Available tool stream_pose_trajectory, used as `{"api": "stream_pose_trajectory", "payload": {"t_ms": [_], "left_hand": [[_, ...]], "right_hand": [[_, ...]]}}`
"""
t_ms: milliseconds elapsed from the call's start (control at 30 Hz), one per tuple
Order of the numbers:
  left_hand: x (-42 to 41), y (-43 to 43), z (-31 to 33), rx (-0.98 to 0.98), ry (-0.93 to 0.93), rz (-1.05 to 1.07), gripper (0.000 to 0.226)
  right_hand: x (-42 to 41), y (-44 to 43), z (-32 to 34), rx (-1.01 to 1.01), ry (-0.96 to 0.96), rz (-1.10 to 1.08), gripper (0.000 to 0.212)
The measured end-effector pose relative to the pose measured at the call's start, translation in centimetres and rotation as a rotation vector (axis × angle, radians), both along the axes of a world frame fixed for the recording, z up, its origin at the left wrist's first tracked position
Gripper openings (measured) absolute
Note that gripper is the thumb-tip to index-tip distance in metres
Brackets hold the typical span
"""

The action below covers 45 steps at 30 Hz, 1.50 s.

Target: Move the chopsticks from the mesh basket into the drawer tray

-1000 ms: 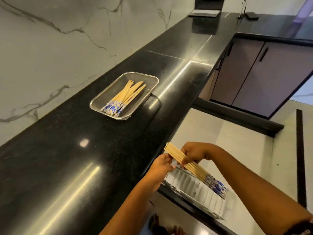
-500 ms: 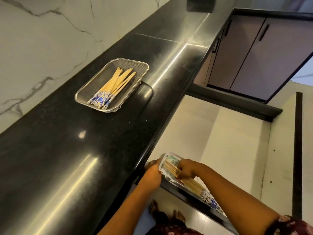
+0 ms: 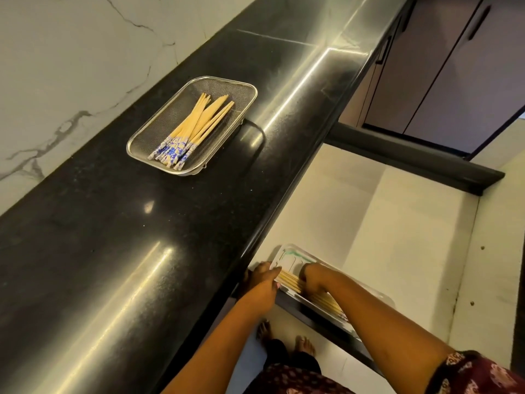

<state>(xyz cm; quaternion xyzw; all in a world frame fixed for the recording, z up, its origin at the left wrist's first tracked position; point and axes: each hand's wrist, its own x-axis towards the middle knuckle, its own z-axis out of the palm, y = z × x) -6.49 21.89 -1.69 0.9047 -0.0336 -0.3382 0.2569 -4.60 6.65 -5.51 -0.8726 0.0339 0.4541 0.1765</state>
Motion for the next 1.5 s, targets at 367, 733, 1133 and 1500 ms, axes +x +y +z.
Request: {"api": "stream_pose_trajectory", "payload": {"t_ms": [367, 733, 1133, 1500], "left_hand": [[-0.2, -0.9, -1.2, 0.132, 0.021, 0.207, 0.068], [-0.7, -0.3, -1.9, 0.292, -0.101, -0.208, 0.051], [-0.6, -1.8, 2.1, -0.012, -0.237, -0.14, 0.059], [6.3, 3.3, 15.9, -0.424, -0.636, 0.396, 0.053]], "right_hand": [[-2.1, -1.4, -0.8, 0.155, -0.23, -0.112, 0.013], [-3.6, -1.8, -0.6, 0.148, -0.319, -0.193, 0.011], [-1.8, -0.8, 2.3, 0.325, -0.561, -0.243, 0.019], [7.1, 3.2, 17.7, 0.729, -0.897, -0.427, 0.013]]}}
